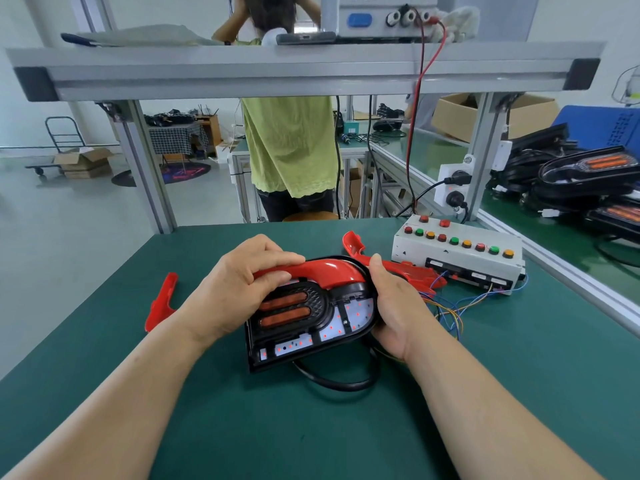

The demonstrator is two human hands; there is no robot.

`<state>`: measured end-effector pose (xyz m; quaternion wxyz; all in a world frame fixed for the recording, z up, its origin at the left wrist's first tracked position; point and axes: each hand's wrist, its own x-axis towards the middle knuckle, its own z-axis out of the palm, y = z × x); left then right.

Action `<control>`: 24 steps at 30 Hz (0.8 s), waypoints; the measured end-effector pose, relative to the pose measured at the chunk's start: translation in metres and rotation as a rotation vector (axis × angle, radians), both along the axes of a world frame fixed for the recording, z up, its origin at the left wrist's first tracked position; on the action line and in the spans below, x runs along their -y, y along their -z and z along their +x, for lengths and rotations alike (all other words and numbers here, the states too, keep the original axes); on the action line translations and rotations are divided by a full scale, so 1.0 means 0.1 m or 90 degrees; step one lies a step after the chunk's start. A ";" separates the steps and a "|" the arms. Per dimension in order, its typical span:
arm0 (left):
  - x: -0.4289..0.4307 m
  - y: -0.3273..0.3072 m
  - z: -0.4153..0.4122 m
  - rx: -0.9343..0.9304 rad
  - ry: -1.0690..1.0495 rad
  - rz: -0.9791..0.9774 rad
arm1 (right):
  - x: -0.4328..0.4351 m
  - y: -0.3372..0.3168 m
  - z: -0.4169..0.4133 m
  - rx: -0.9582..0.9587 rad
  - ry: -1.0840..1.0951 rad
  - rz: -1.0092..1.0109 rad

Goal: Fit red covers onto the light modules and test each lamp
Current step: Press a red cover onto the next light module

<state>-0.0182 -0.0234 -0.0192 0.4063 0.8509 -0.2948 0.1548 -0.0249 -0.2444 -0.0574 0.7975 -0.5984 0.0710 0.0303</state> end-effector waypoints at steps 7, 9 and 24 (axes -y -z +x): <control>0.01 0.03 0.00 0.015 -0.015 0.030 | 0.00 0.00 -0.01 0.016 -0.021 -0.016; 0.02 0.04 0.00 0.028 -0.026 0.033 | 0.00 0.00 0.00 0.021 -0.025 -0.022; 0.05 0.07 0.01 0.003 -0.021 -0.035 | 0.04 0.06 0.04 0.062 -0.035 0.005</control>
